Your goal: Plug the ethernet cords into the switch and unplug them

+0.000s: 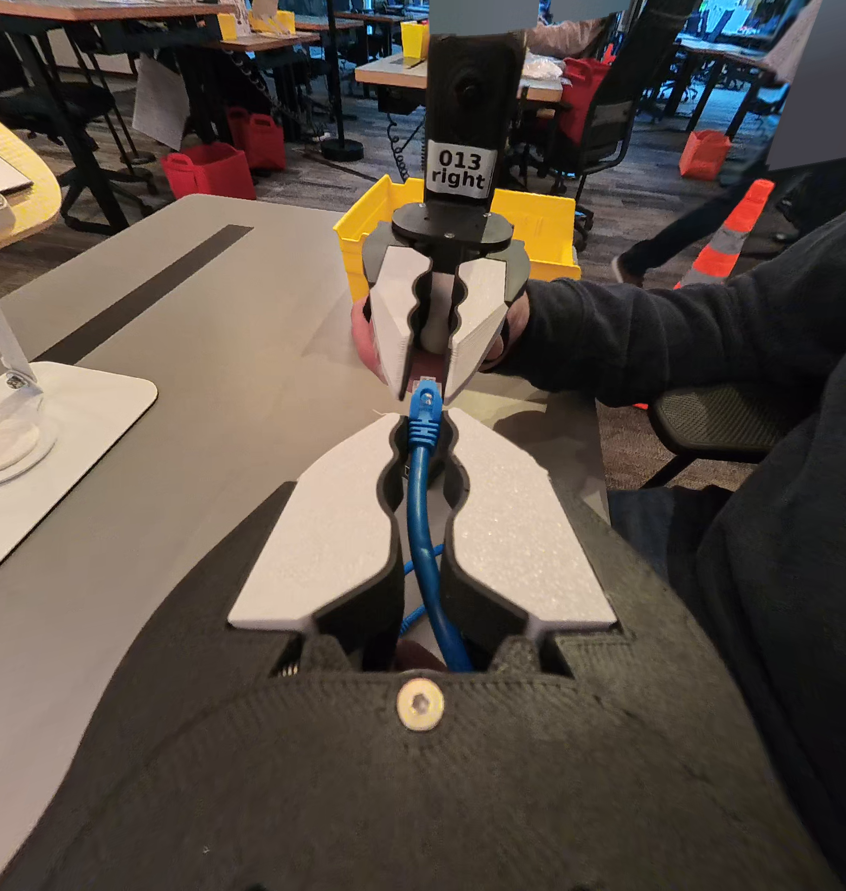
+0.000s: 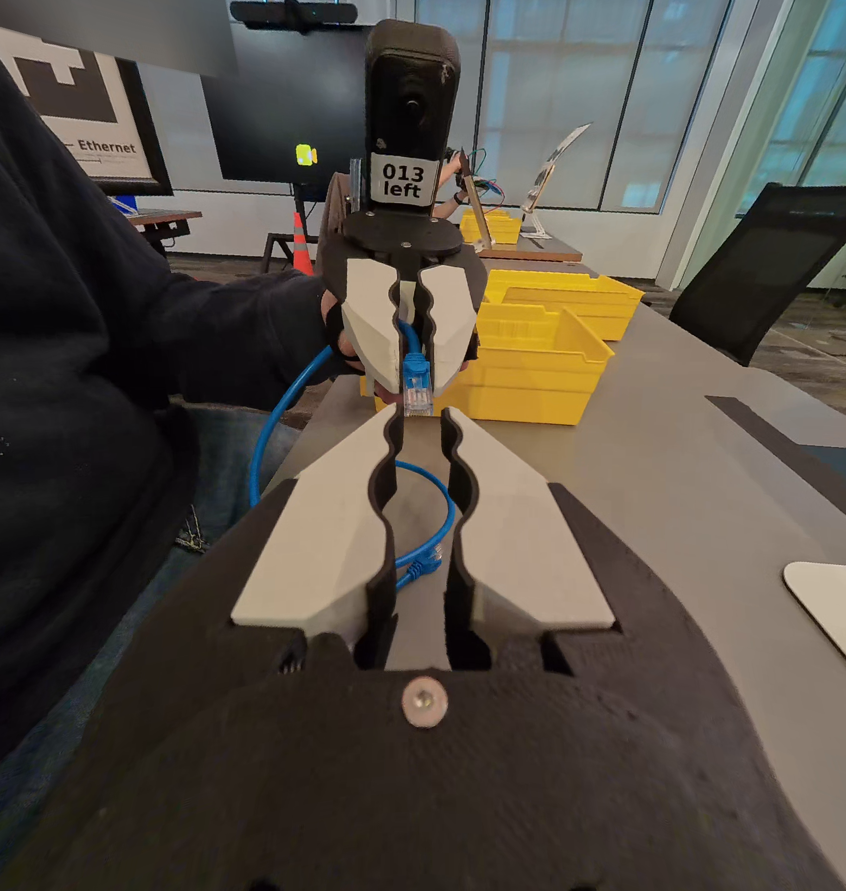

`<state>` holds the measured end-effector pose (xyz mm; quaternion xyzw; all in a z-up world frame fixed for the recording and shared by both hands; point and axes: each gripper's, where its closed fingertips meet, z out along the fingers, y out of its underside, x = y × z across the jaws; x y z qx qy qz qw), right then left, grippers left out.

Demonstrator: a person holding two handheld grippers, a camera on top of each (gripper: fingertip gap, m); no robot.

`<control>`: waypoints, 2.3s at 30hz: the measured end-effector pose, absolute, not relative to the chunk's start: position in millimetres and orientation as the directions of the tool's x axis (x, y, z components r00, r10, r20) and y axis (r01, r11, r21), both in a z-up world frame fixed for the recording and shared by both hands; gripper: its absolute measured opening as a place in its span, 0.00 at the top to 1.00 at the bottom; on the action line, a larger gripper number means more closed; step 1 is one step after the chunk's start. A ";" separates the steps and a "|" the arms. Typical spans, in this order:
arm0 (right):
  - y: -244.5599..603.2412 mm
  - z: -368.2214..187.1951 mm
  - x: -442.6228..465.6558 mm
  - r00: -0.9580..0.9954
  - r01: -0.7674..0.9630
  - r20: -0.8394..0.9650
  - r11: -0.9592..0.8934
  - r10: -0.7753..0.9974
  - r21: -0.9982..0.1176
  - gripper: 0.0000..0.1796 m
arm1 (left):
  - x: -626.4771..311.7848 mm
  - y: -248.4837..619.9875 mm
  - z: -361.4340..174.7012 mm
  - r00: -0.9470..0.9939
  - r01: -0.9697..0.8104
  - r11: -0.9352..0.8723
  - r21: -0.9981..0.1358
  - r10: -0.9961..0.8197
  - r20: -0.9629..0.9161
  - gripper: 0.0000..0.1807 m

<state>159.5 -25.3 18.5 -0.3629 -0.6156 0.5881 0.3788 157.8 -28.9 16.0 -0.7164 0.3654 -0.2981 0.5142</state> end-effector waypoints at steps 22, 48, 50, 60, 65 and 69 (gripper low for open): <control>-32.8 35.0 169.5 -0.484 -0.123 -0.011 -0.081 0.875 -0.989 0.94 | 169.5 -31.6 26.9 0.565 -0.015 -0.120 -0.993 -0.820 0.090 0.93; 18.4 -65.0 214.6 -0.121 0.521 0.087 0.138 0.989 -0.842 0.68 | 134.6 -29.6 -6.0 0.636 -0.141 -0.183 -0.973 -0.770 0.053 0.93; 22.0 -87.3 227.3 -0.064 0.579 0.068 0.093 0.996 -0.810 0.61 | 131.7 -29.4 -11.4 0.639 -0.153 -0.190 -0.970 -0.767 0.049 0.93; 29.3 -156.1 252.3 0.031 0.678 0.067 0.028 0.997 -0.734 0.68 | 131.2 -29.7 -18.6 0.633 -0.140 -0.199 -0.970 -0.771 0.067 0.93; 24.9 -140.9 245.5 -0.002 0.603 -0.013 -0.009 1.000 -0.798 0.68 | 131.5 -29.4 -18.3 0.626 -0.128 -0.215 -0.968 -0.775 0.089 0.93; 18.6 -109.6 233.2 -0.077 0.498 -0.063 -0.017 0.995 -0.867 0.68 | 131.8 -30.0 -16.7 0.613 -0.143 -0.226 -0.964 -0.785 0.093 0.93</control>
